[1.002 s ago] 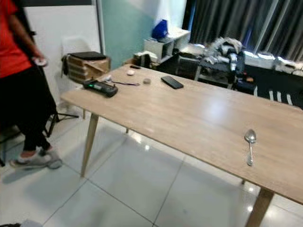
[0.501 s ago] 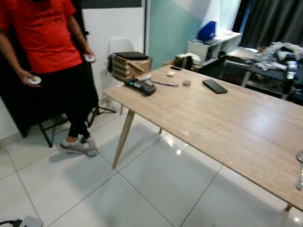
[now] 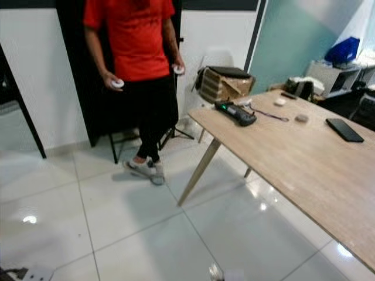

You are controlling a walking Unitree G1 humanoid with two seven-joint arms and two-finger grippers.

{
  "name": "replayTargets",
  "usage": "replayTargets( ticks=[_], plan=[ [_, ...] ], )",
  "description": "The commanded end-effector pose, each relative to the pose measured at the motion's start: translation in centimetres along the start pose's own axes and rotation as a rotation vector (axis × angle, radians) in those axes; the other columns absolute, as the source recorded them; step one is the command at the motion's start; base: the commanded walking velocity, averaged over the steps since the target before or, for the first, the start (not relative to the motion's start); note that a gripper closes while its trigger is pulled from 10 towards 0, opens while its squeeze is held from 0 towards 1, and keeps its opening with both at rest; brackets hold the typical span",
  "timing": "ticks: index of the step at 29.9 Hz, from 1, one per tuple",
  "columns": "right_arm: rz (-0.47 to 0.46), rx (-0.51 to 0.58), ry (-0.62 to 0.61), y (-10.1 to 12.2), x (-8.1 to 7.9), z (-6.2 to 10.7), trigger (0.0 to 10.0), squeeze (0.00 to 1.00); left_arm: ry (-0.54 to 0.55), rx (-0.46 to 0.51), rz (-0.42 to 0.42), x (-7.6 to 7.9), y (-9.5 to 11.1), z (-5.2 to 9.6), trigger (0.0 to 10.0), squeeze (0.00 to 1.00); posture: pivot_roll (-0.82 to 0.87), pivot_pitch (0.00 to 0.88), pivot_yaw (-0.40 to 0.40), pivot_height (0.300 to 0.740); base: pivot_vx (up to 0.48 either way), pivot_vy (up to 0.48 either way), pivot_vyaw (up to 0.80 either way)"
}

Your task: Setting the table

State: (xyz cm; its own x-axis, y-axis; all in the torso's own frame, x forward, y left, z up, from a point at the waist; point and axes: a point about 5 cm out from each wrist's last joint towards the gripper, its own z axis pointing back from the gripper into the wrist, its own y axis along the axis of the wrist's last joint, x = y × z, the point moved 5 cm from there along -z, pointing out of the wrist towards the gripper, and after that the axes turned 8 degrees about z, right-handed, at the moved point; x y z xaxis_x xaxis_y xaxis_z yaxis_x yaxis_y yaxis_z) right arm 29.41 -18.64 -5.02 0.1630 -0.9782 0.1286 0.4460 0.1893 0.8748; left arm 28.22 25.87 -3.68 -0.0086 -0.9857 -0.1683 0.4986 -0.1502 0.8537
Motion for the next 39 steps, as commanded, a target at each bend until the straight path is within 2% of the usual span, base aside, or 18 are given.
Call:
replayTargets(
  ticks=[1,3,10,11,13,15,20,22,23,24,25,27,28,30,32,35,37,39],
  plan=[
    [-0.006,-0.013,0.012,-0.8,-0.4,0.4,10.0,0.00,-0.007,-0.025,-0.002,0.1,-0.9,0.3,10.0,0.00,0.06,0.112,0.039,0.740,0.000,0.000,0.80],
    [0.005,0.006,0.022,-0.3,-0.5,0.3,10.0,0.00,-0.008,-0.025,-0.002,0.1,-0.9,0.2,10.0,0.00,0.06,0.112,0.039,0.740,0.000,0.000,0.80],
    [0.046,0.220,0.118,5.6,-3.0,-0.7,10.0,0.00,-0.010,-0.004,0.003,-0.1,-0.2,0.1,10.0,0.00,0.06,0.106,0.038,0.740,0.000,0.000,0.80],
    [0.046,0.220,0.118,5.6,-3.0,-0.7,10.0,0.00,-0.010,-0.004,0.003,-0.1,-0.2,0.1,10.0,0.00,0.06,0.106,0.038,0.740,0.000,0.000,0.80],
    [0.049,0.290,0.147,7.5,-3.8,-0.5,10.0,0.00,-0.036,0.040,0.000,-0.2,1.0,0.1,10.0,0.00,0.06,0.105,0.033,0.740,0.000,0.000,0.79],
    [0.048,0.304,0.153,7.9,-4.0,-0.4,10.0,0.00,-0.049,0.055,-0.003,-0.1,1.4,0.1,10.0,0.00,0.06,0.104,0.032,0.740,0.000,0.000,0.79],
    [0.020,0.343,0.119,8.5,-3.4,0.8,10.0,0.00,-0.267,0.179,-0.044,1.8,5.3,1.1,10.0,0.00,0.05,0.106,0.025,0.740,0.000,0.000,0.79],
    [0.020,0.349,0.110,8.6,-3.2,0.9,10.0,0.00,-0.291,0.193,-0.045,2.1,5.8,1.3,10.0,0.00,0.05,0.106,0.025,0.740,0.000,0.000,0.79],
    [0.009,0.358,0.080,8.7,-2.7,1.2,10.0,0.00,-0.371,0.222,-0.035,3.1,7.1,1.9,10.0,0.00,0.05,0.106,0.026,0.740,0.000,0.000,0.79],
    [0.009,0.358,0.080,8.7,-2.7,1.2,10.0,0.00,-0.371,0.222,-0.035,3.1,7.1,1.9,10.0,0.00,0.05,0.106,0.026,0.740,0.000,0.000,0.79],
    [-0.001,0.369,0.055,9.0,-2.2,1.6,10.0,0.00,-0.449,0.252,-0.031,4.2,8.2,2.6,10.0,0.00,0.04,0.107,0.026,0.740,0.000,0.000,0.79],
    [-0.024,0.415,-0.008,10.1,-1.1,2.8,10.0,0.00,-0.675,0.350,-0.015,7.5,12.0,5.6,10.0,0.00,0.03,0.108,0.032,0.740,0.000,0.000,0.79],
    [-0.024,0.415,-0.008,10.1,-1.1,2.8,10.0,0.00,-0.675,0.350,-0.015,7.5,12.0,5.6,10.0,0.00,0.03,0.108,0.032,0.740,0.000,0.000,0.79],
    [-0.036,0.453,-0.045,11.3,-0.6,3.7,10.0,0.00,-0.767,0.414,-0.011,9.1,14.3,7.4,10.0,0.00,0.03,0.108,0.038,0.740,0.000,0.000,0.79],
    [-0.034,0.525,-0.088,13.7,0.2,4.8,10.0,0.00,-0.738,0.500,0.030,9.4,17.3,7.8,10.0,0.00,0.02,0.109,0.044,0.740,0.000,0.000,0.79],
    [0.024,0.674,-0.123,18.8,0.6,6.3,10.0,0.00,-0.680,0.614,0.146,9.4,21.3,8.3,10.0,0.00,0.02,0.110,0.047,0.740,0.000,0.000,0.79],
    [0.028,0.699,-0.126,19.6,0.5,6.6,10.0,0.00,-0.672,0.629,0.165,9.4,21.9,8.4,10.0,0.00,0.02,0.110,0.047,0.740,0.000,0.000,0.79],
    [0.033,0.755,-0.126,21.7,0.4,7.2,10.0,0.00,-0.637,0.658,0.198,9.3,23.1,8.6,10.0,0.00,0.02,0.110,0.047,0.740,0.000,0.000,0.79]
  ],
)
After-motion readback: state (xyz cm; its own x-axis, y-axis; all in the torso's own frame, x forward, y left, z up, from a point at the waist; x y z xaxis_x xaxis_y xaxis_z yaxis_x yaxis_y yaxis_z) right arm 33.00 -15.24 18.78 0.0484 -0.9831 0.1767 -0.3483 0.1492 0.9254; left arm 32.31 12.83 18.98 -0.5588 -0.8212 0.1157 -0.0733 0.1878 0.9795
